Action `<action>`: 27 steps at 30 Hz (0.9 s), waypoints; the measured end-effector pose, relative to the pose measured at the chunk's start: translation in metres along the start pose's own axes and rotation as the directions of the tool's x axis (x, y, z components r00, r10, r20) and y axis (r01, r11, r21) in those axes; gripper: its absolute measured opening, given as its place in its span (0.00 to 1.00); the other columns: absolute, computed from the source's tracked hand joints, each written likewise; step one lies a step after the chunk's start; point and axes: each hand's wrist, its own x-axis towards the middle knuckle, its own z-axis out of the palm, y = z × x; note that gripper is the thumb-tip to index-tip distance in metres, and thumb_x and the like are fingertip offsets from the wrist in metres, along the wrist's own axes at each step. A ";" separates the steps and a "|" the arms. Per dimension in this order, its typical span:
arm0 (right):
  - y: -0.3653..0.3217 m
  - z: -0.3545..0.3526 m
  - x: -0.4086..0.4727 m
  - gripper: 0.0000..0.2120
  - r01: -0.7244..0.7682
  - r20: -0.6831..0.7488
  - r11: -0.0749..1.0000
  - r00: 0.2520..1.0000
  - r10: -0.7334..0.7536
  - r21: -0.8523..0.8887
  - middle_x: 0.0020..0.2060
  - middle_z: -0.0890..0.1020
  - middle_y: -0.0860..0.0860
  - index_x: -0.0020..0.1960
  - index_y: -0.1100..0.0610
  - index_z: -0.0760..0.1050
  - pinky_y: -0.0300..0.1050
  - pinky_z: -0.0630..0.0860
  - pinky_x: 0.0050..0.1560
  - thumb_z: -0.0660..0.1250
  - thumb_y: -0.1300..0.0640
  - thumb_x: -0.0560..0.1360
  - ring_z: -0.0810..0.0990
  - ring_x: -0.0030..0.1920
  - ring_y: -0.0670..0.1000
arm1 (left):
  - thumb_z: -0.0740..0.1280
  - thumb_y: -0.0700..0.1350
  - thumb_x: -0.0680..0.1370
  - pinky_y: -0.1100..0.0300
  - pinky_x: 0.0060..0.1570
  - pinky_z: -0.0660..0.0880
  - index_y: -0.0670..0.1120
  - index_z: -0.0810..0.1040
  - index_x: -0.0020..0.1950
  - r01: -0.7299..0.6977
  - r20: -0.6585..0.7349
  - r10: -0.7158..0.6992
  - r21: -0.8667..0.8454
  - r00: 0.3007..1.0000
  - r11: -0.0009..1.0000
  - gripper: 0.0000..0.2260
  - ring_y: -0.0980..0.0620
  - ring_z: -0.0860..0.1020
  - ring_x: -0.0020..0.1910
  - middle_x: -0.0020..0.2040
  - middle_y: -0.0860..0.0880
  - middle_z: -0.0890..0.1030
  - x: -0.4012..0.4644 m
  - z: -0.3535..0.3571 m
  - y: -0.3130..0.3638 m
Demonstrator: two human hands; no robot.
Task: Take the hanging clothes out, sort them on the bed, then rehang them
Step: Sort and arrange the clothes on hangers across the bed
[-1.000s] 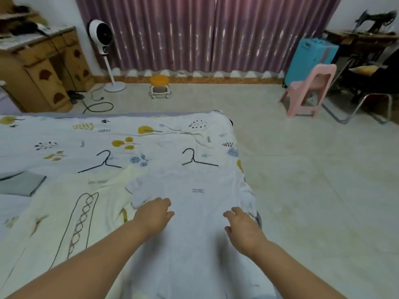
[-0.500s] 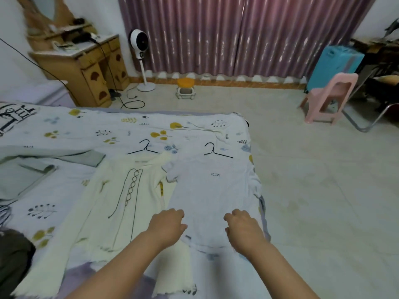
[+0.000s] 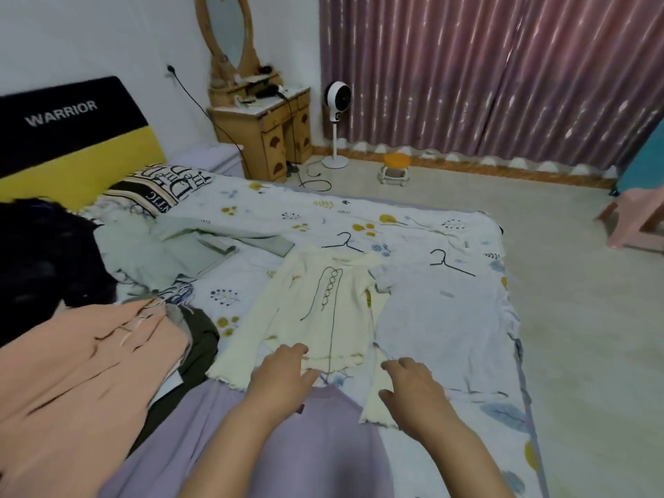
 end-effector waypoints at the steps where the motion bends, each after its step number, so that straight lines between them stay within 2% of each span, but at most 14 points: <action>1: -0.016 0.003 -0.005 0.21 0.012 -0.007 1.000 1.000 -0.011 0.003 0.69 0.64 0.52 0.72 0.52 0.60 0.47 0.65 0.64 0.56 0.52 0.80 0.62 0.69 0.55 | 0.57 0.53 0.80 0.56 0.62 0.68 0.49 0.61 0.73 0.022 -0.019 -0.022 -0.021 1.000 1.000 0.22 0.47 0.69 0.66 0.69 0.46 0.67 -0.010 -0.007 -0.018; 8: -0.154 0.038 -0.034 0.22 0.119 -0.067 0.992 0.991 -0.117 0.035 0.70 0.64 0.52 0.72 0.52 0.60 0.46 0.64 0.65 0.57 0.53 0.79 0.61 0.70 0.53 | 0.58 0.52 0.80 0.53 0.62 0.68 0.48 0.62 0.72 0.100 -0.165 -0.122 -0.139 0.979 0.985 0.22 0.48 0.69 0.66 0.69 0.47 0.67 -0.082 -0.052 -0.150; 16: -0.305 0.089 -0.054 0.22 0.218 -0.005 0.976 0.976 -0.218 0.000 0.68 0.65 0.53 0.73 0.52 0.60 0.48 0.66 0.66 0.58 0.52 0.80 0.62 0.69 0.55 | 0.57 0.51 0.80 0.54 0.65 0.66 0.50 0.58 0.73 0.280 -0.199 -0.315 -0.186 0.928 0.942 0.22 0.48 0.67 0.67 0.70 0.48 0.65 -0.159 -0.090 -0.304; 21: -0.368 0.109 -0.047 0.22 0.272 0.037 0.962 0.962 -0.271 -0.027 0.68 0.67 0.53 0.73 0.53 0.60 0.48 0.66 0.65 0.58 0.52 0.80 0.64 0.69 0.55 | 0.58 0.51 0.80 0.54 0.64 0.67 0.50 0.59 0.73 0.347 -0.200 -0.389 -0.217 0.899 0.913 0.22 0.47 0.67 0.66 0.70 0.47 0.65 -0.175 -0.109 -0.366; 27: -0.419 0.125 -0.008 0.22 0.304 0.101 0.952 0.949 -0.298 -0.047 0.67 0.67 0.53 0.72 0.53 0.61 0.51 0.67 0.65 0.58 0.53 0.79 0.65 0.68 0.56 | 0.57 0.52 0.80 0.56 0.64 0.66 0.51 0.58 0.73 0.383 -0.181 -0.436 -0.266 0.882 0.885 0.22 0.48 0.66 0.67 0.71 0.48 0.65 -0.162 -0.119 -0.410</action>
